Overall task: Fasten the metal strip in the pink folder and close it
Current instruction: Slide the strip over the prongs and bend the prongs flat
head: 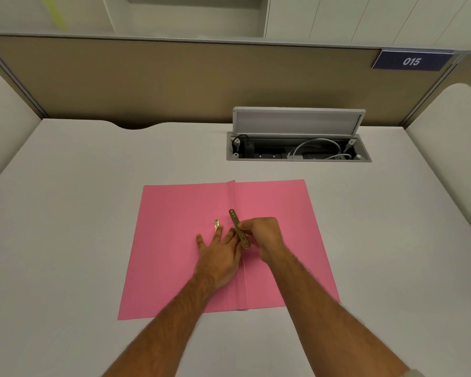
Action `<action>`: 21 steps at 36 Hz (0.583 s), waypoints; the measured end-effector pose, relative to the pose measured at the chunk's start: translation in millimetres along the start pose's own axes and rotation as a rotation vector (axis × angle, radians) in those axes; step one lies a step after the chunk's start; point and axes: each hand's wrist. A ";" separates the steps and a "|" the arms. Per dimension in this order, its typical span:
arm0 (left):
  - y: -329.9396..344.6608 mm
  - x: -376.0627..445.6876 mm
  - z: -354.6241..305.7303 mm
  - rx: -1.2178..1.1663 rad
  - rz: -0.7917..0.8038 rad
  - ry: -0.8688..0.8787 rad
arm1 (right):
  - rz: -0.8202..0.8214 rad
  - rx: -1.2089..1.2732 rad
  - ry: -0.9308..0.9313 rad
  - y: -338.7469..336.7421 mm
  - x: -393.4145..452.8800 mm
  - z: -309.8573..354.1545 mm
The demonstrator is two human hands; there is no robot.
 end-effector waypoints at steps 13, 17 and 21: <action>3.6 1.2 -4.2 0.067 -0.009 -0.034 | 0.050 -0.003 0.015 2.0 1.9 -2.3; 4.6 2.0 -4.3 0.093 0.004 -0.040 | 0.063 -0.010 0.015 4.1 1.2 -3.7; 2.9 1.8 -6.1 0.106 0.016 -0.050 | 0.048 -0.030 0.004 5.9 0.1 -5.4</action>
Point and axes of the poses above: each hand's wrist, its own x-axis towards the middle knuckle, its own y-axis out of the palm, z = x × y, and after that the axes turned 13 degrees about -x, right-handed
